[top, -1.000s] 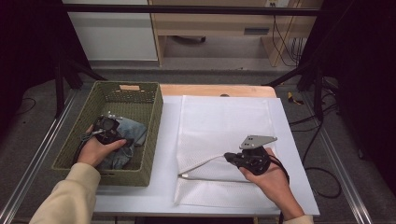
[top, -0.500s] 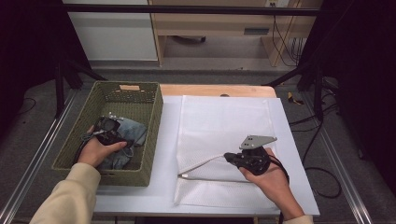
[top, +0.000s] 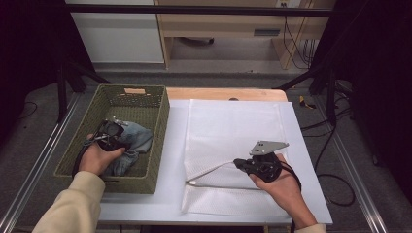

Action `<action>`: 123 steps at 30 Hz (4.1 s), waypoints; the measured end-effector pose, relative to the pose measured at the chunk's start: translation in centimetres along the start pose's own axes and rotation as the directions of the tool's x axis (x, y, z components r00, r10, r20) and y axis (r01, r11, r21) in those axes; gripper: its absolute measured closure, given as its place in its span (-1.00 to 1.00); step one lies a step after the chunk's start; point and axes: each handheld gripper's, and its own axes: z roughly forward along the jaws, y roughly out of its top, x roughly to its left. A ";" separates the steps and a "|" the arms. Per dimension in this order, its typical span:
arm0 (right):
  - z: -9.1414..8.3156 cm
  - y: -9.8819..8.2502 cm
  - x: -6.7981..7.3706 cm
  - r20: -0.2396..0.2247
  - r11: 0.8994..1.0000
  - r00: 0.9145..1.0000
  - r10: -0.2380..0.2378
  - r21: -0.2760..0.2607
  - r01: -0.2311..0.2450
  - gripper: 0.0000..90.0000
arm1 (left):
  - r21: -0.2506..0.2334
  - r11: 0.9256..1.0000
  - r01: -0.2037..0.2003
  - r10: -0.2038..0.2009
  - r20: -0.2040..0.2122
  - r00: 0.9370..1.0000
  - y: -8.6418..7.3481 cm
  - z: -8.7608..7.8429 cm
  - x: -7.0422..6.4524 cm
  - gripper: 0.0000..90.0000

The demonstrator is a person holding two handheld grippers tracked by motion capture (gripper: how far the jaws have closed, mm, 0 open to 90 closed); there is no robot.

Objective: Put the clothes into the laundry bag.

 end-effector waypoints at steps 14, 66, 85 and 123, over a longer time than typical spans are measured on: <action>0.4 -0.1 -0.4 -0.016 0.999 1.000 0.001 0.037 0.000 0.98 | -0.169 0.985 0.020 -0.024 -0.019 1.000 0.1 -3.0 -0.2 0.30; 0.5 1.7 -0.2 -0.018 0.993 0.999 -0.045 0.108 0.046 0.98 | -0.539 0.842 0.015 -0.021 -0.005 1.000 1.3 -12.0 -2.2 0.31; 0.5 2.0 -0.4 -0.021 0.993 0.999 -0.046 0.109 0.048 0.98 | -0.566 0.824 -0.036 0.037 -0.009 0.999 1.9 -13.7 -4.1 0.31; 0.2 2.2 -0.5 -0.039 0.996 0.999 -0.030 0.088 0.033 0.98 | -0.612 0.782 -0.120 0.176 0.031 0.984 3.3 -15.3 -9.5 0.30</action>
